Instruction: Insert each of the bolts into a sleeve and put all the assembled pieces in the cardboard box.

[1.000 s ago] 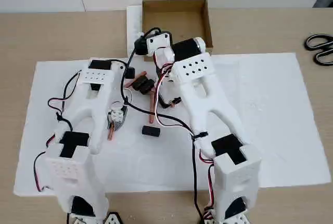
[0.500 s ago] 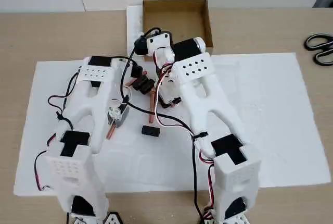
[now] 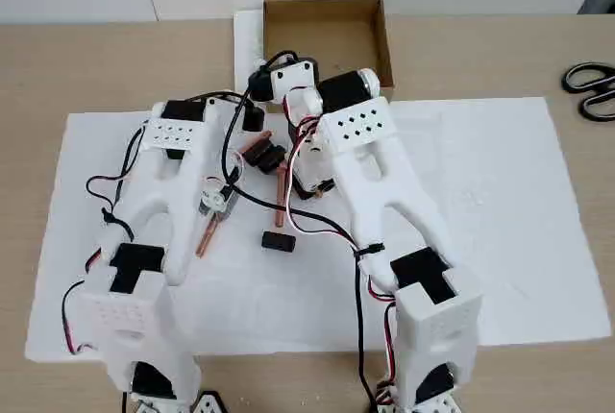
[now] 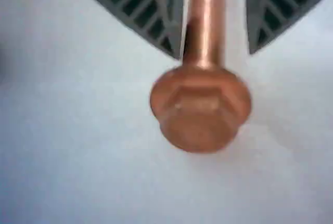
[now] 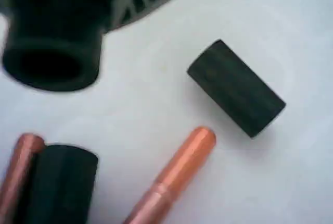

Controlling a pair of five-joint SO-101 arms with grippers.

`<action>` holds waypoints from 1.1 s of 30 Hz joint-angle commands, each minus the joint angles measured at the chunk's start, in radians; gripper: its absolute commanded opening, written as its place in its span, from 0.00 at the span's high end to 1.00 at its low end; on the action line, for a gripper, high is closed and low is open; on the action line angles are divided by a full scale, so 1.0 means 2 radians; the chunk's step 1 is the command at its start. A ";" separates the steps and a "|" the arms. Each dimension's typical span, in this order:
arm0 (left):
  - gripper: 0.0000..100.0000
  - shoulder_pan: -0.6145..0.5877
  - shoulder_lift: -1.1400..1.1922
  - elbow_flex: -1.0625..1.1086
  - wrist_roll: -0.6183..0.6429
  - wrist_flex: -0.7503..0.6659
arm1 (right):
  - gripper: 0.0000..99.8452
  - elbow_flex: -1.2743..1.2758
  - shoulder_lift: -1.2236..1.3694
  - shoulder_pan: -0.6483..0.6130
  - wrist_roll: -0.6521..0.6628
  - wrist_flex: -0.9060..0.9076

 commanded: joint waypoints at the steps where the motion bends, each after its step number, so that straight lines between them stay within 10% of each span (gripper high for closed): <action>1: 0.92 0.002 0.001 -0.016 0.004 -0.017 | 1.00 -0.025 -0.032 0.001 -0.005 0.008; 33: 0.92 0.008 0.003 0.035 0.015 -0.076 | 1.00 -0.025 -0.032 0.001 -0.005 0.007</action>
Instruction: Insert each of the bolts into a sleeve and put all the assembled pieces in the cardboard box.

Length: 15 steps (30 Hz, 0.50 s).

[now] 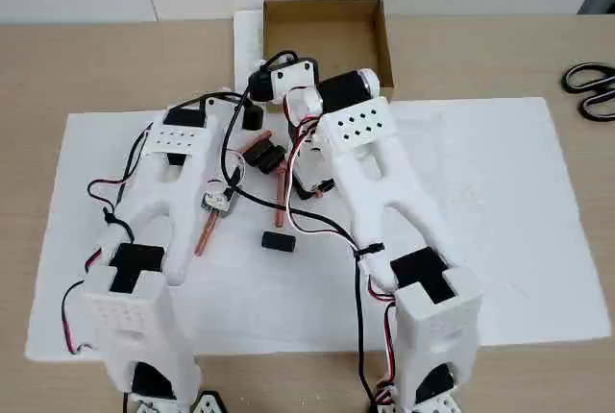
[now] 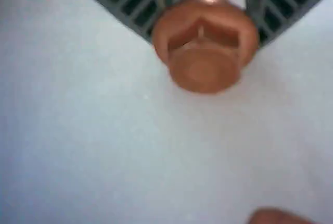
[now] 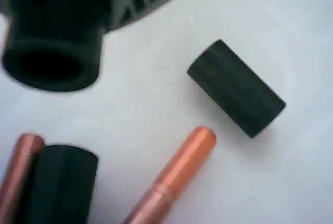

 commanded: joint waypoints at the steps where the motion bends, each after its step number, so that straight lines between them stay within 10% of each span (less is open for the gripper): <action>1: 0.93 0.006 -0.002 0.002 0.004 -0.012 | 1.00 -0.025 -0.032 0.001 -0.005 0.007; 15: 0.99 0.010 -0.008 -0.095 0.017 0.068 | 1.00 -0.027 -0.036 0.003 -0.004 0.007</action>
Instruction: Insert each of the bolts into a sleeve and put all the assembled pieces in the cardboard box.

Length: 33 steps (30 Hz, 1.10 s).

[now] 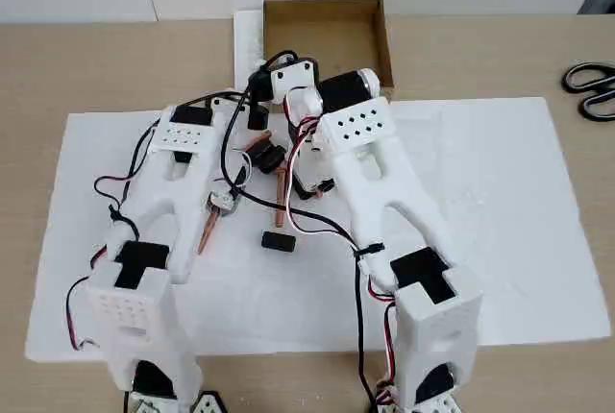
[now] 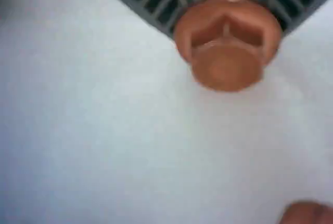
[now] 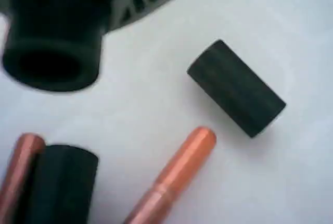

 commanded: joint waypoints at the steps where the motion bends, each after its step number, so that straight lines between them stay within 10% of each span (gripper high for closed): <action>1: 0.99 -0.002 -0.010 -0.083 0.003 0.055 | 1.00 -0.028 -0.036 0.003 -0.002 0.007; 11: 0.99 -0.015 -0.015 -0.243 0.002 0.124 | 1.00 -0.075 -0.170 0.004 0.000 0.007; 33: 0.99 -0.024 -0.355 -0.245 0.004 0.124 | 1.00 0.074 -0.599 0.020 -0.002 0.010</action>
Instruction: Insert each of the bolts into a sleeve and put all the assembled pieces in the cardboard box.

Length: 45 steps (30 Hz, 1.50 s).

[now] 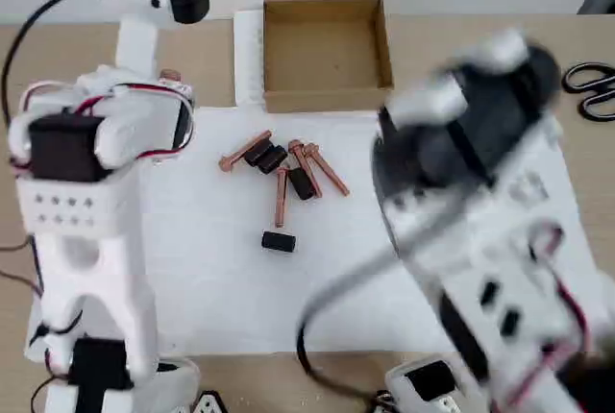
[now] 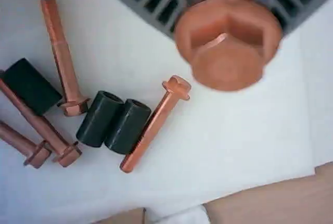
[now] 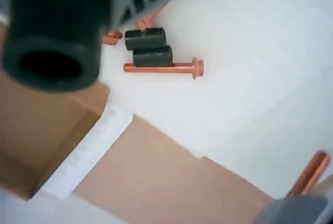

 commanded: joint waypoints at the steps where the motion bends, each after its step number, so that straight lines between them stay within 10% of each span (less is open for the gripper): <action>1: 0.99 -0.002 -0.052 -0.022 0.005 0.008 | 1.00 0.101 -0.072 0.006 -0.004 0.002; 26: 0.99 0.061 -0.157 0.155 0.009 -0.031 | 1.00 0.782 -0.428 0.007 -0.092 -0.394; 34: 0.99 0.113 -0.157 0.159 0.159 -0.058 | 1.00 0.894 -0.519 0.006 -0.102 -0.462; 45: 0.99 0.218 -0.159 0.158 0.200 -0.109 | 1.00 0.957 -0.539 -0.001 -0.107 -0.467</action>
